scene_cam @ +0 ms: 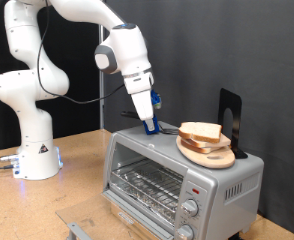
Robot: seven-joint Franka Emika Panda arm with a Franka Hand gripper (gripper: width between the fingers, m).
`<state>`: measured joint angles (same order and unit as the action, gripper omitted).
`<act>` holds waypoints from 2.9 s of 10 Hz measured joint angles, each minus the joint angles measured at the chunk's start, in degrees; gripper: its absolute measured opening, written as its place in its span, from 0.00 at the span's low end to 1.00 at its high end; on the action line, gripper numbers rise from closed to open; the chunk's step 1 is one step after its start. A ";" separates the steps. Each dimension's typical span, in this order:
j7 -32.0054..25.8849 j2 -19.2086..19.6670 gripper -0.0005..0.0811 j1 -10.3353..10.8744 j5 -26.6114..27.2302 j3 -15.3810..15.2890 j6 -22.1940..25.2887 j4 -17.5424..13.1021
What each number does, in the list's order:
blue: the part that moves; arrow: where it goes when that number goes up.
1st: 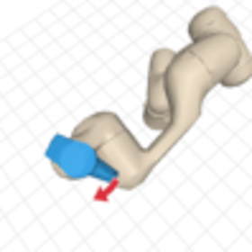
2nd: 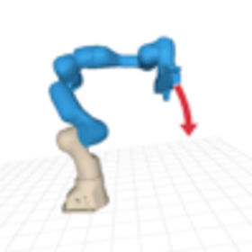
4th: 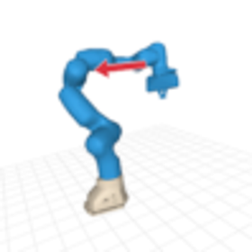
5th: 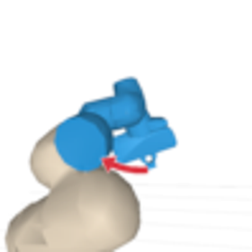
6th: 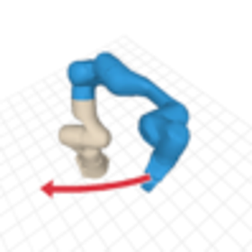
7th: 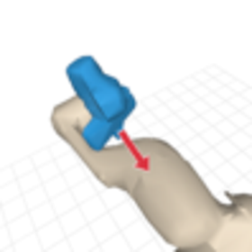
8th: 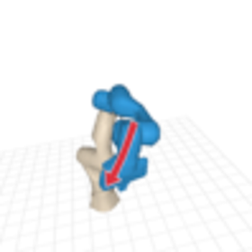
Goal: Make a piece of toast with the oven
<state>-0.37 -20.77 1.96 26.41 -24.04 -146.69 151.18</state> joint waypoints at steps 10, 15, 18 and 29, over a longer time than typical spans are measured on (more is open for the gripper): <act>1.92 0.07 0.60 -0.62 0.00 0.00 0.06 -0.05; 1.92 0.20 0.88 -0.67 0.00 0.00 0.19 -0.05; 1.92 0.69 0.97 -0.68 0.00 0.00 0.19 -0.05; 1.92 0.96 0.99 -0.68 0.02 0.00 0.09 -0.25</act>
<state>1.55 -19.80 1.27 26.43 -24.03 -146.60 150.92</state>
